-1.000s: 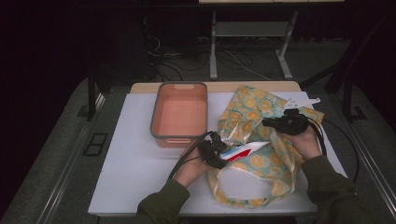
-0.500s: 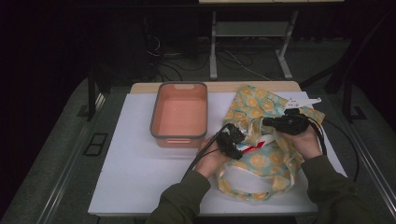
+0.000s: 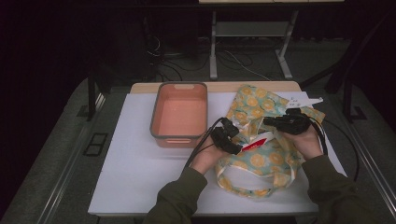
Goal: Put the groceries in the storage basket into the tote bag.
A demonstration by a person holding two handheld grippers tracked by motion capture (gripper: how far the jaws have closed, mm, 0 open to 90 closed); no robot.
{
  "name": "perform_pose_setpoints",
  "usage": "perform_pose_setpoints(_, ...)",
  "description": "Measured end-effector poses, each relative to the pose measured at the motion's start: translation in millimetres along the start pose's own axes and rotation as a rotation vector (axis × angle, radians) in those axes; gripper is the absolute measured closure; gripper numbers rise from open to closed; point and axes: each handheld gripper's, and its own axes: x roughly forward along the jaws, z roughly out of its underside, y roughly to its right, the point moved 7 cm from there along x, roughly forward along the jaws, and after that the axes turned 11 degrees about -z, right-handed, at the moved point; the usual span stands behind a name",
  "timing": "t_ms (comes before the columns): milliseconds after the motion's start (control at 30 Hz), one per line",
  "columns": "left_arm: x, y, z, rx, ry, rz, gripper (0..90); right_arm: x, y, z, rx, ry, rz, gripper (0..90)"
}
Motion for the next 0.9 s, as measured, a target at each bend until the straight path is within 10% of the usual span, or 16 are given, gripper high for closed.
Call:
perform_pose_setpoints(433,-55.9,-15.6,18.3,-0.028,0.085,-0.04,45.4,0.8,0.7,1.0,0.0,-0.005,0.002,89.5)
perform_pose_setpoints(733,-32.5,-19.9,20.7,-0.019,0.024,-0.061,44.3,0.9,-0.1,2.2,0.002,-0.011,-0.004,89.6)
perform_pose_setpoints(900,-23.1,-20.0,23.1,-0.019,0.0,-0.078,58.6,-2.7,0.6,3.4,0.003,-0.011,-0.007,89.5)
